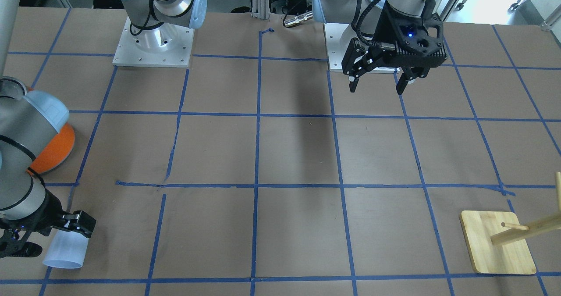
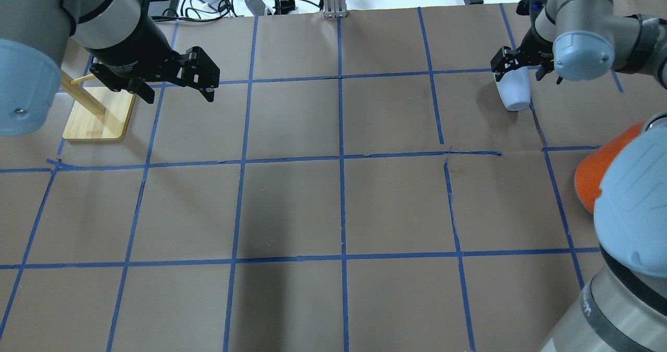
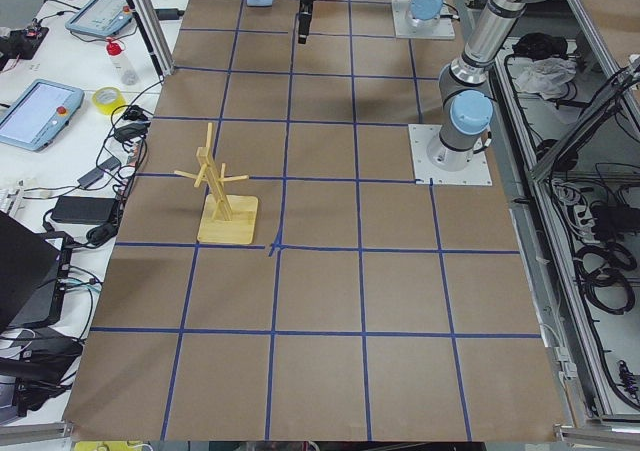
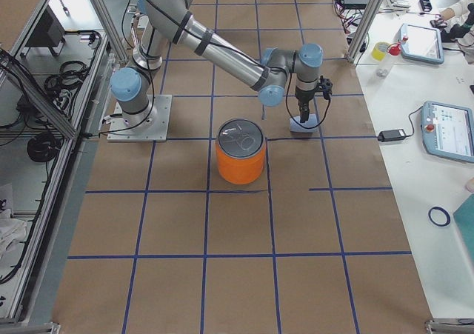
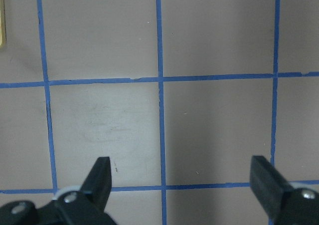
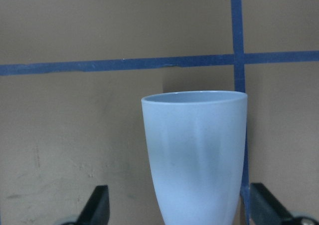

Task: Flip cup
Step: 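Lower the right gripper and close it around the cup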

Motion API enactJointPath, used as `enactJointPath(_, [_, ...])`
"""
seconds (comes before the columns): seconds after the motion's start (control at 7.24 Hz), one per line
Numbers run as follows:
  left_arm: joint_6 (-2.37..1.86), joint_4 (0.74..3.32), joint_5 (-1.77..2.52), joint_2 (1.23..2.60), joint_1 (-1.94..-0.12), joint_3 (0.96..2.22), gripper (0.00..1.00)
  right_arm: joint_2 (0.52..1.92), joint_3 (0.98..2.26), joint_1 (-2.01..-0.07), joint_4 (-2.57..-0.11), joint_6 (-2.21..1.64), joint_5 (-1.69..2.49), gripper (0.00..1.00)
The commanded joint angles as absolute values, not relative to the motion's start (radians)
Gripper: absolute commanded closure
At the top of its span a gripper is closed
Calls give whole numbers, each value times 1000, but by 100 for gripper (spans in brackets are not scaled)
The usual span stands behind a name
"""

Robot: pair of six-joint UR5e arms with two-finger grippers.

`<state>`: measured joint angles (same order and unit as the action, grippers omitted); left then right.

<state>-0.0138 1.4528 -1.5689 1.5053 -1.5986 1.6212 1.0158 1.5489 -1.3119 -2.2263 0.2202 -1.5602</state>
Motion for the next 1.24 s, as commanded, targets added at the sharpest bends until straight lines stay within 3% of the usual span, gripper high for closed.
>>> enactJointPath(0.0, [-14,1453,-1569,1505,-1598,1621,0,967,1545,-1310,-2263,224,-1562,0])
enactJointPath(0.55, [-14,1454,-1571,1505,-1598,1621,0,917,1543,-1308,-2335,225,-1629,1])
enactJointPath(0.69, [-14,1454,-1571,1505,-1598,1621,0,917,1543,-1308,-2333,225,-1625,33])
enactJointPath(0.83, [-14,1454,-1569,1505,-1597,1621,0,919,1543,-1308,-2327,225,-1618,78])
enactJointPath(0.97, [-14,1454,-1569,1505,-1598,1621,0,926,1543,-1308,-2322,225,-1621,100])
enactJointPath(1.11, [-14,1454,-1569,1505,-1598,1621,0,945,1537,-1319,-2313,225,-1615,100])
